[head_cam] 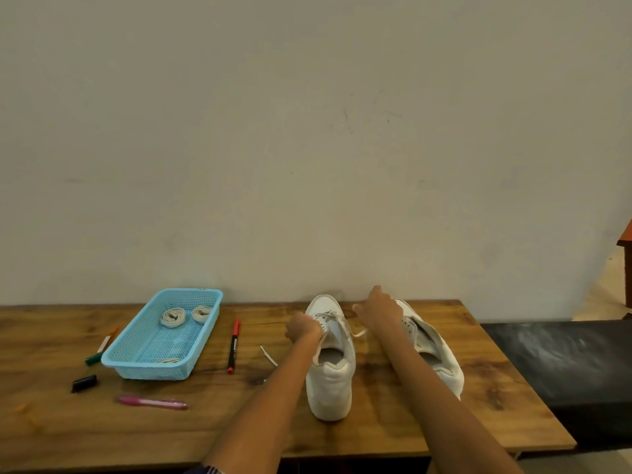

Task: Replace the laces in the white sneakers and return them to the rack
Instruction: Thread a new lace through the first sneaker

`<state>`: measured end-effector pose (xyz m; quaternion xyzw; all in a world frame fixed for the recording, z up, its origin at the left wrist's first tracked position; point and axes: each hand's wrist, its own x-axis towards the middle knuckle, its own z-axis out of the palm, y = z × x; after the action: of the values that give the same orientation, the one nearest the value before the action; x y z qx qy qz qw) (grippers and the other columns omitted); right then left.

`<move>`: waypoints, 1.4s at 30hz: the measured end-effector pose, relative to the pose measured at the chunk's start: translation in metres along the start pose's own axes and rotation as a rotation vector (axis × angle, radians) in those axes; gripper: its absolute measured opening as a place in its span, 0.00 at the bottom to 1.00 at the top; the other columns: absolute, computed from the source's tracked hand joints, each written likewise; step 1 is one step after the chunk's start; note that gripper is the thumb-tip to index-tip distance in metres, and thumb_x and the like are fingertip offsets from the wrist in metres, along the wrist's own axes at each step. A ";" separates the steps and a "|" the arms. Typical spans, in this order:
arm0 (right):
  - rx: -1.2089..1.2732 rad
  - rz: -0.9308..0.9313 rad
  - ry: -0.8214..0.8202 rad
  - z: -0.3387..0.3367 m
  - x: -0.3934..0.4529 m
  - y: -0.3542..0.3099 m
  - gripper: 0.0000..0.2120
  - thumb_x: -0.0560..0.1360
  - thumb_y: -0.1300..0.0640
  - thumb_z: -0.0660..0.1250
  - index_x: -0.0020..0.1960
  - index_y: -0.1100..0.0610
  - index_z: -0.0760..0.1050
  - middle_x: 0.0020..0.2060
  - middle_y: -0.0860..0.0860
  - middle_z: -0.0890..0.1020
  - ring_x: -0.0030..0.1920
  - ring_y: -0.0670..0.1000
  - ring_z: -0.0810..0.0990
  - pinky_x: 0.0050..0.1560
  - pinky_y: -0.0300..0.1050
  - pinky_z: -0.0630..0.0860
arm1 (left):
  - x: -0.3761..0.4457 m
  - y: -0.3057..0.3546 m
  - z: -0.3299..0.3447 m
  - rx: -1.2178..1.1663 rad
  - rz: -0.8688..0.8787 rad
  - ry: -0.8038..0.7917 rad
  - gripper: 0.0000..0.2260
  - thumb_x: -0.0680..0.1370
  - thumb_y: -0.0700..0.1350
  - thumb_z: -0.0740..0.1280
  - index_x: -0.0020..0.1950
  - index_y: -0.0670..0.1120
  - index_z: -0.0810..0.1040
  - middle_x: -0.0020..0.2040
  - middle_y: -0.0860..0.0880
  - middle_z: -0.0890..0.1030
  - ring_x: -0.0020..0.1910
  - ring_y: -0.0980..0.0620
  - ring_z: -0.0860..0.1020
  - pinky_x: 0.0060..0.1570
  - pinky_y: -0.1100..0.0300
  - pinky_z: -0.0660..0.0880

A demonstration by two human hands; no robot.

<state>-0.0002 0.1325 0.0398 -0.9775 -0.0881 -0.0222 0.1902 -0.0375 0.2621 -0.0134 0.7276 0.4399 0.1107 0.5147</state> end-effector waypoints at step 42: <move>0.218 -0.207 -0.044 0.018 -0.016 -0.037 0.08 0.76 0.69 0.55 0.43 0.59 0.69 0.37 0.50 0.73 0.41 0.51 0.73 0.35 0.36 0.64 | -0.052 0.007 -0.020 0.220 0.406 -0.079 0.13 0.78 0.46 0.62 0.58 0.39 0.78 0.57 0.42 0.80 0.55 0.45 0.78 0.53 0.58 0.73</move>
<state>-0.0222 0.1708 0.0355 -0.9370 -0.1945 -0.0108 0.2899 -0.0765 0.2357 0.0162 0.8566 0.2732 0.1349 0.4164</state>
